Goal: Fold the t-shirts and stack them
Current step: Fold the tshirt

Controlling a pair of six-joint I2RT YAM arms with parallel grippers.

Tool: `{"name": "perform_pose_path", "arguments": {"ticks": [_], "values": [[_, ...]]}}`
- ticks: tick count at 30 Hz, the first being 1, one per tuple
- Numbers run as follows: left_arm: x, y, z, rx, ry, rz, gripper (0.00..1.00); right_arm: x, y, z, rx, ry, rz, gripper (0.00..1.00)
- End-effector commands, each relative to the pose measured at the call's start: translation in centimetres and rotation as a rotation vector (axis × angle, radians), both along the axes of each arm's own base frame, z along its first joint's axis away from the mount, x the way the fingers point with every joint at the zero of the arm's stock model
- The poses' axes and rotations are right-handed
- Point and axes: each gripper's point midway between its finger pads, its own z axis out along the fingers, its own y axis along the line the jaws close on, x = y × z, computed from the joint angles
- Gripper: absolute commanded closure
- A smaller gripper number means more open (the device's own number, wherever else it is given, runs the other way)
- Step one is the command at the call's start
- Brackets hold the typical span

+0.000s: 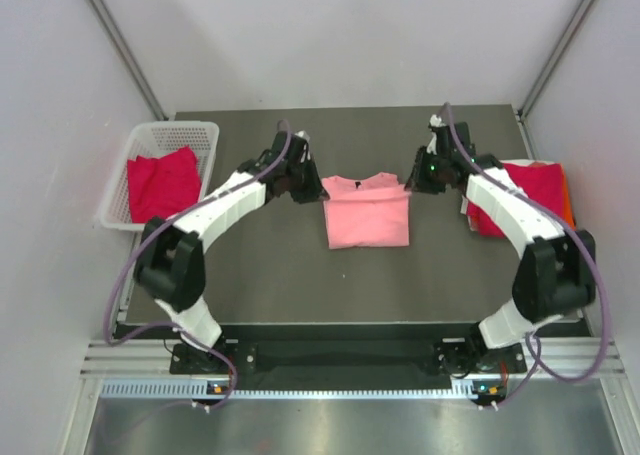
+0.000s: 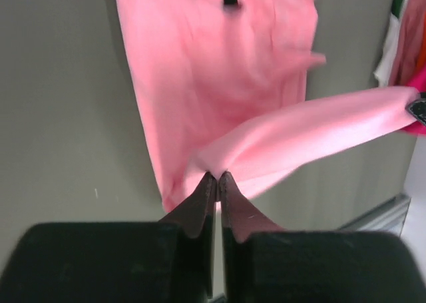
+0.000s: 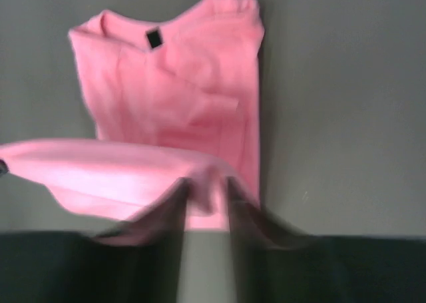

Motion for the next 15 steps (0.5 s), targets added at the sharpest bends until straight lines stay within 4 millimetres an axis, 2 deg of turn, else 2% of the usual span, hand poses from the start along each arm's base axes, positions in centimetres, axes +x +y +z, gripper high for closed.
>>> {"name": "perform_pose_path", "arguments": {"ticks": [1, 2, 3, 4, 5, 6, 8, 9, 10, 11, 12, 13, 15], "values": [[6.3, -0.1, 0.3, 0.016, -0.068, -0.004, 0.92, 7.6, 0.4, 2.5, 0.071, -0.132, -0.035, 0.61], [7.9, 0.2, -0.2, 0.023, -0.074, -0.008, 0.73, 8.9, 0.0, 2.0, 0.071, -0.124, -0.054, 0.01], [9.0, 0.6, -1.1, 0.046, -0.056, 0.013, 0.08, 10.1, 0.1, -0.1, 0.066, -0.086, -0.057, 0.0], [9.8, 0.4, -3.8, 0.065, 0.005, 0.001, 0.02, 11.4, 0.6, 0.8, 0.083, -0.133, -0.038, 0.0], [11.7, 0.1, -1.9, 0.048, -0.029, -0.008, 0.02, 11.6, 1.3, 0.9, 0.108, -0.146, -0.003, 0.01], [11.7, 0.0, -3.0, 0.055, 0.008, -0.02, 0.02, 11.7, 1.4, 1.4, 0.106, -0.17, 0.017, 0.0], [11.7, 0.0, -2.5, 0.048, -0.03, -0.026, 0.01, 10.8, 1.2, 0.9, 0.102, -0.192, 0.029, 0.0], [11.4, 0.1, -0.7, 0.032, -0.082, -0.025, 0.02, 10.3, 1.0, 1.9, 0.106, -0.23, 0.036, 0.0], [11.9, 0.2, -0.2, 0.018, -0.135, -0.013, 0.02, 9.5, 0.9, 0.5, 0.105, -0.227, 0.043, 0.0], [10.7, 0.8, -1.8, 0.032, -0.108, -0.01, 0.02, 9.1, 0.7, 0.2, 0.105, -0.232, 0.049, 0.01], [10.3, 0.9, -1.2, 0.025, -0.124, -0.009, 0.05, 8.6, 0.7, -0.1, 0.102, -0.229, 0.053, 0.03], [9.5, 1.1, -2.2, 0.026, -0.109, -0.015, 0.07, 8.1, 0.6, -1.1, 0.1, -0.205, 0.055, 0.06], [8.7, 1.2, -2.2, 0.016, -0.107, -0.02, 0.16, 7.7, 0.6, -2.1, 0.097, -0.176, 0.07, 0.19]]}}
